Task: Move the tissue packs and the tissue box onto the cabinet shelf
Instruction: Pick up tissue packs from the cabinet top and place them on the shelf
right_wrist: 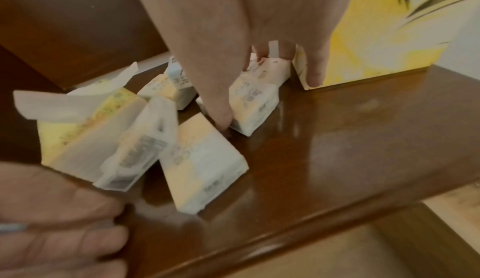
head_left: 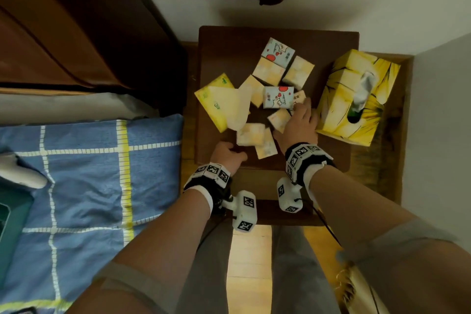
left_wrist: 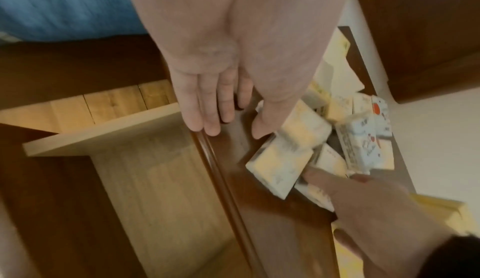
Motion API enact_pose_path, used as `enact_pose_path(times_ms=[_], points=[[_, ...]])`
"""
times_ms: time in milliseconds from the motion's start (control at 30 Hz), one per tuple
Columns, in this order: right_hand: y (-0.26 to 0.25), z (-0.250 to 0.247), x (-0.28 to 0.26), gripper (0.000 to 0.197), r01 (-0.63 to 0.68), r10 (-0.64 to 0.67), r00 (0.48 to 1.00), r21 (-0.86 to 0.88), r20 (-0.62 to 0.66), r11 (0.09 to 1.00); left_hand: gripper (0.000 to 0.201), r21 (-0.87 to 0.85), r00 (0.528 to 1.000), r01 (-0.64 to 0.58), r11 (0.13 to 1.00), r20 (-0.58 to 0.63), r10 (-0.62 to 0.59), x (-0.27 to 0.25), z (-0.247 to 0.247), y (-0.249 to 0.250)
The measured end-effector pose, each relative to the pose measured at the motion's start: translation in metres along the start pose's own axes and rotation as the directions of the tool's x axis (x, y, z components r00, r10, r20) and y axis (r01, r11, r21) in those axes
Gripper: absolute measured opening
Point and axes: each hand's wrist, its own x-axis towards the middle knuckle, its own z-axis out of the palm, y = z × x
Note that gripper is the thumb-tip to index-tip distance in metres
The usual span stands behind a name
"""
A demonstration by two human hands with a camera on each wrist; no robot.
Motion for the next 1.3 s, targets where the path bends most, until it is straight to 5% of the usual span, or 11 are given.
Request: enact_pose_path(times_ms=[133,233,433,600,767,933,1300], points=[[0.015,0.011,-0.023,0.101,0.015,-0.013,0.998,0.032,-0.066,0.999,0.046,-0.056,0.998,-0.044,0.997,0.043,0.047,0.001,0.018,-0.001],[0.027,0.017,-0.036,0.117,-0.067,0.068,0.998,0.055,0.001,0.996,0.053,-0.205,0.998,-0.03,0.978,0.056,0.042,0.001,0.024,-0.003],[0.044,0.019,-0.036,0.122,-0.092,0.079,0.992,0.135,0.102,0.987,0.051,-0.221,0.996,-0.055,0.974,0.055,0.068,-0.007,0.025,-0.012],[0.06,0.016,-0.029,0.098,-0.119,0.086,0.985,0.225,0.149,0.967,0.052,-0.072,0.991,-0.13,0.989,-0.055,0.126,-0.016,0.034,-0.012],[0.069,0.01,-0.034,0.052,-0.143,0.1,0.988,0.473,0.114,0.87,0.042,-0.224,0.988,-0.104,0.969,-0.134,0.075,-0.025,0.031,-0.017],[0.078,-0.002,-0.05,0.048,-0.095,-0.03,0.975,0.531,0.222,0.842,0.038,-0.391,0.996,-0.046,0.919,-0.088,0.013,-0.04,0.03,-0.021],[0.061,0.025,-0.055,0.064,-0.176,-0.091,0.903,0.554,0.42,0.814,0.03,-0.362,0.993,-0.037,0.932,0.091,0.074,-0.02,0.033,-0.023]])
